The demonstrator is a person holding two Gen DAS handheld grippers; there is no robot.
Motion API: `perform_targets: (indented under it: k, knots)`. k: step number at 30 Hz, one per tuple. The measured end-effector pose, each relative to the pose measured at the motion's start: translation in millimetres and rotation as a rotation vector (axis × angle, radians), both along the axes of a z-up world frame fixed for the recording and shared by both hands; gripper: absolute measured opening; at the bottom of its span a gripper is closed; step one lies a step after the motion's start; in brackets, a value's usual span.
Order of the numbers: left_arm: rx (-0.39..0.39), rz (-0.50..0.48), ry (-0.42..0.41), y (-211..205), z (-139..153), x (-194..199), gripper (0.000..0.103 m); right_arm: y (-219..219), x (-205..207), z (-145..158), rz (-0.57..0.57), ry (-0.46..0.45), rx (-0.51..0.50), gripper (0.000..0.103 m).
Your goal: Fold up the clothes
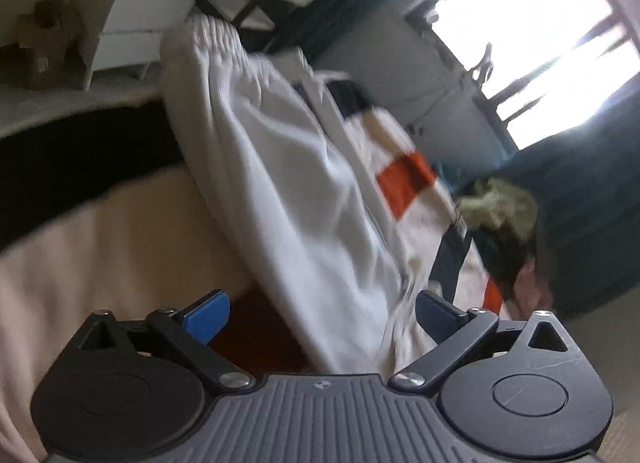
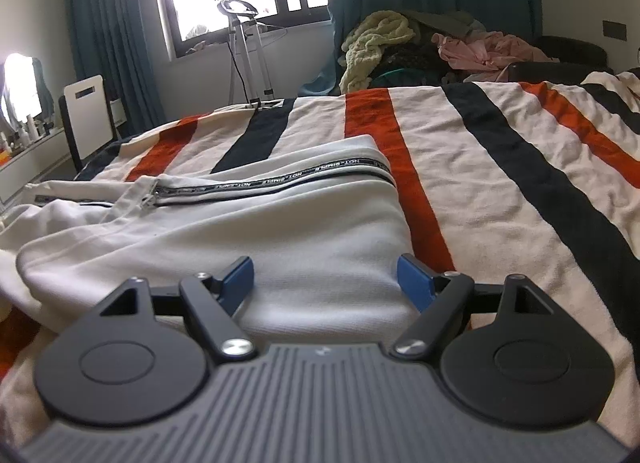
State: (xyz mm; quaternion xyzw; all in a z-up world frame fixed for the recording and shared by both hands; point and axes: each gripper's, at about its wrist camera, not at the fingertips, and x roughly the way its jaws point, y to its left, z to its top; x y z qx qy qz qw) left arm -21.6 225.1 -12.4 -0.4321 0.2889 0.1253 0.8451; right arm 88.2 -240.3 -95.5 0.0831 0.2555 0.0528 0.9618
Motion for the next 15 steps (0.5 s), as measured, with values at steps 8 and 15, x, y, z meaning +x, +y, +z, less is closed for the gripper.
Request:
perform_targets:
  k: [8,15]
  knots:
    - [-0.145,0.074,0.033,43.1,-40.9,53.2,0.097,4.8,0.0,-2.7,-0.002,-0.011,-0.036,0.081]
    - [-0.157,0.157,-0.005,69.7,-56.6,80.9,0.080,5.7,-3.2,-4.7,0.004,-0.024,-0.053,0.085]
